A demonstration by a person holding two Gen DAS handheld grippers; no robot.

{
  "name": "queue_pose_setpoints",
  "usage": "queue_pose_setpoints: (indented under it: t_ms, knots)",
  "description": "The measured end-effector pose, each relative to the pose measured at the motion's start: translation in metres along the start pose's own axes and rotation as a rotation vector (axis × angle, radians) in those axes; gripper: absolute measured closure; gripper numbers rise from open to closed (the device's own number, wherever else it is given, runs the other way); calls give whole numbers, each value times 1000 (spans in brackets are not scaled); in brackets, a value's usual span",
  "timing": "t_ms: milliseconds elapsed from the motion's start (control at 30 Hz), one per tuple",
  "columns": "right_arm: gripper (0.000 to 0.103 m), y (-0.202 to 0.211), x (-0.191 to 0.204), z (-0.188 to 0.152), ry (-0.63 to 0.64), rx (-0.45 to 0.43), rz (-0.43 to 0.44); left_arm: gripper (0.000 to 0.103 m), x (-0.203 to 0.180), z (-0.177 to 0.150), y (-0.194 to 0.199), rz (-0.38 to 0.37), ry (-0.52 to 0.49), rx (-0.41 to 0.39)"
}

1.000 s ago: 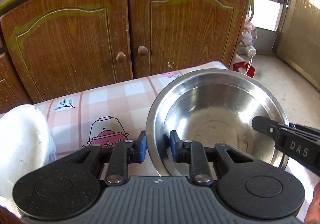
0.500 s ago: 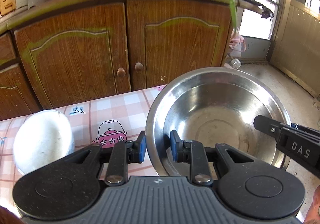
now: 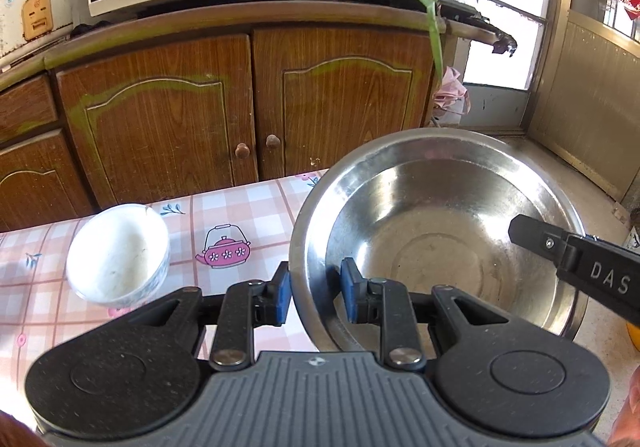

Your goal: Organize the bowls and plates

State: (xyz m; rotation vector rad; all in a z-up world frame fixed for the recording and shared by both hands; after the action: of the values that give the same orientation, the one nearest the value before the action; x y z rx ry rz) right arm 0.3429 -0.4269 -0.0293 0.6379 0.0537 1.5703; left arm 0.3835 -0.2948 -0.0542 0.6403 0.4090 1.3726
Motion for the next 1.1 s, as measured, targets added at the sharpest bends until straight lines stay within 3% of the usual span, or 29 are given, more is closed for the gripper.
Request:
queue_pose_setpoints:
  t_ms: [733, 1100]
  knots:
    - [84, 87, 45, -4, 29, -33, 3, 77, 18, -22, 83, 4, 14, -44]
    - [84, 110, 59, -14, 26, -34, 7, 77, 26, -34, 103, 12, 13, -49]
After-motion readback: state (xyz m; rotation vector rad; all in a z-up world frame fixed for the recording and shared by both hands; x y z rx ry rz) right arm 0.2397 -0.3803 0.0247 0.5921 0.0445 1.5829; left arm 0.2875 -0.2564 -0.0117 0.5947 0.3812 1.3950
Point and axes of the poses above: each gripper's, at about its wrist camera, not at the fingertips, and y roughly against the way its jaws point, x to its left, z to its top, the point moved 9 cm from there along -y, roughly the way its jaws point, and after that the axes turned 11 degrees about z, right-handed, at the moved point
